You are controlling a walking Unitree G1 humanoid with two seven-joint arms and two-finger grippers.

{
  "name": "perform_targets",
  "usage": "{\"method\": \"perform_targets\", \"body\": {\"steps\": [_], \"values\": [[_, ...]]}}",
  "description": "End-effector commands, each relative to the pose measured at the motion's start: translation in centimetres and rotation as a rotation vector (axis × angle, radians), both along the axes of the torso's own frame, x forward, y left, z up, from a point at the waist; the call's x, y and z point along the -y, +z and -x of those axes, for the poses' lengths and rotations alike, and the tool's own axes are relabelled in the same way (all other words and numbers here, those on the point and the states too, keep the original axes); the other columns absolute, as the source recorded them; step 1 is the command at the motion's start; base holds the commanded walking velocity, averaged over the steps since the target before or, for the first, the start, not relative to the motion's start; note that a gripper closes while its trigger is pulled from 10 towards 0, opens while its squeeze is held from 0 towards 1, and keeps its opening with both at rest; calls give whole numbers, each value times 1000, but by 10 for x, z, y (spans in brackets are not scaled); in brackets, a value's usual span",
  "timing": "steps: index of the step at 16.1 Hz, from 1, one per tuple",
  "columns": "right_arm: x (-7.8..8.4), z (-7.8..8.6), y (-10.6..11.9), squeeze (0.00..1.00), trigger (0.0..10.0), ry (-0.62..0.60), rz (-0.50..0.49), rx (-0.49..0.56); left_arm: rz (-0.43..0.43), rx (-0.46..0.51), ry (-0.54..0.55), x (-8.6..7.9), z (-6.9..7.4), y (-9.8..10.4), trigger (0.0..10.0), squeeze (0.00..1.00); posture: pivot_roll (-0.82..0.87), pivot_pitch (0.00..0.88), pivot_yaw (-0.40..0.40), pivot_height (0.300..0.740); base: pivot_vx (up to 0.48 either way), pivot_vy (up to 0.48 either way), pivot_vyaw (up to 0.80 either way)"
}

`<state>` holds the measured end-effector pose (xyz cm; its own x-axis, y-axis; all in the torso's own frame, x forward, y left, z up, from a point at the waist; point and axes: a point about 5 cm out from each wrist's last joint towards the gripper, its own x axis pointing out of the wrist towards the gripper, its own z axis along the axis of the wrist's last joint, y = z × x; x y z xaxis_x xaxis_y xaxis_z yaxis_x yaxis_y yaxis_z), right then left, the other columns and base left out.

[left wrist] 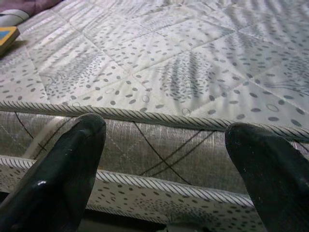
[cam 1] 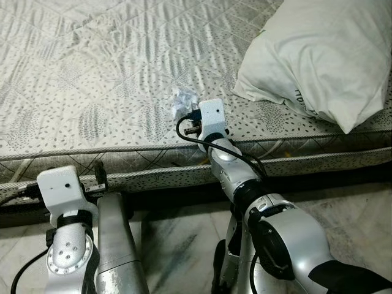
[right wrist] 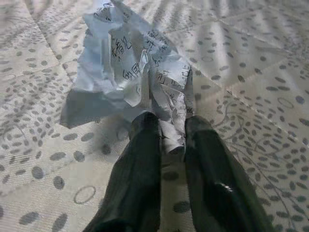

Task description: Clean up the room

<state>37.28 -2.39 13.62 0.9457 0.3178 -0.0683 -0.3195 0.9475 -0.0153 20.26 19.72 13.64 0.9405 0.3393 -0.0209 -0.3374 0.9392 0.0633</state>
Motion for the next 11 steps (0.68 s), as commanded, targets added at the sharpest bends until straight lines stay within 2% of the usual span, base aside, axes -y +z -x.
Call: {"method": "perform_targets", "body": {"steps": [1, 5, 8, 10, 11], "values": [[-28, 7, 7, 0, 0, 61, -49, -3, -2, -15, -1, -1, 1, -3, 10000, 0, 218, 153, -74, 461, 0, 0, 0], [-15, 2, 7, 0, 0, 44, -60, 1, -14, 17, -16, -3, -11, 1, 10000, 0, 204, 108, -64, 461, 0, 0, 0], [24, -3, -4, 0, 0, -21, -68, -4, 1, 57, -48, 0, -35, 4, 10000, 0, 110, 39, -34, 461, 0, 0, 0], [40, -2, -10, 0, 0, -39, -74, -2, -6, 81, -82, 6, -47, 8, 10000, 0, 81, 16, -23, 461, 0, 0, 0], [54, 2, -17, 0, 0, -55, -93, 2, -16, 103, -113, 11, -55, 12, 10000, 0, 55, 0, -11, 461, 0, 0, 0]]}}
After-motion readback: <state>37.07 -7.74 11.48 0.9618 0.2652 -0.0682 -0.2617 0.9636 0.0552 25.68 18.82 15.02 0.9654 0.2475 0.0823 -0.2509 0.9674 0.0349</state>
